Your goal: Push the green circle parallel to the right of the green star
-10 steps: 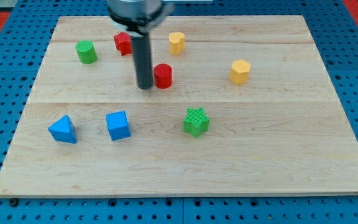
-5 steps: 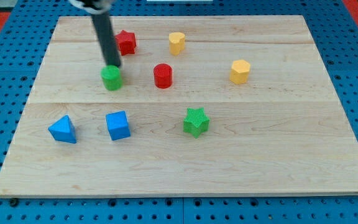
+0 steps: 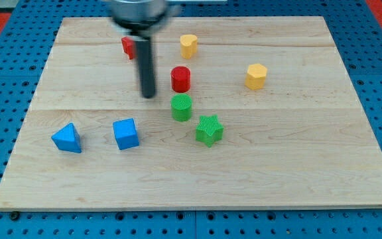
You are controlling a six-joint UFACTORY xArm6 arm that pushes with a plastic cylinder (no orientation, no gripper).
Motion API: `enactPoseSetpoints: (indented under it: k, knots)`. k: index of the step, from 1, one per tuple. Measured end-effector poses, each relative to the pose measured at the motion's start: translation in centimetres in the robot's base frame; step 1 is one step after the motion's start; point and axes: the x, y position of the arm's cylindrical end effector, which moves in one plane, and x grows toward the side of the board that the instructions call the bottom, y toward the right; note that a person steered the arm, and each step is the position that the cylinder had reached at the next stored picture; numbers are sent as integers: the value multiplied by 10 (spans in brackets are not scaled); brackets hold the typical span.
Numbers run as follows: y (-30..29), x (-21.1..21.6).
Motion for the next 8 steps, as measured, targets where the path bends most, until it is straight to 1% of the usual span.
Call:
enactPoseSetpoints:
  k: [1, 2, 3, 4, 5, 6, 7, 8]
  knots:
    - [10, 45]
    - [131, 39]
    - [162, 14]
    - [163, -13]
    - [223, -35]
    - [247, -21]
    - [229, 20]
    - [199, 8]
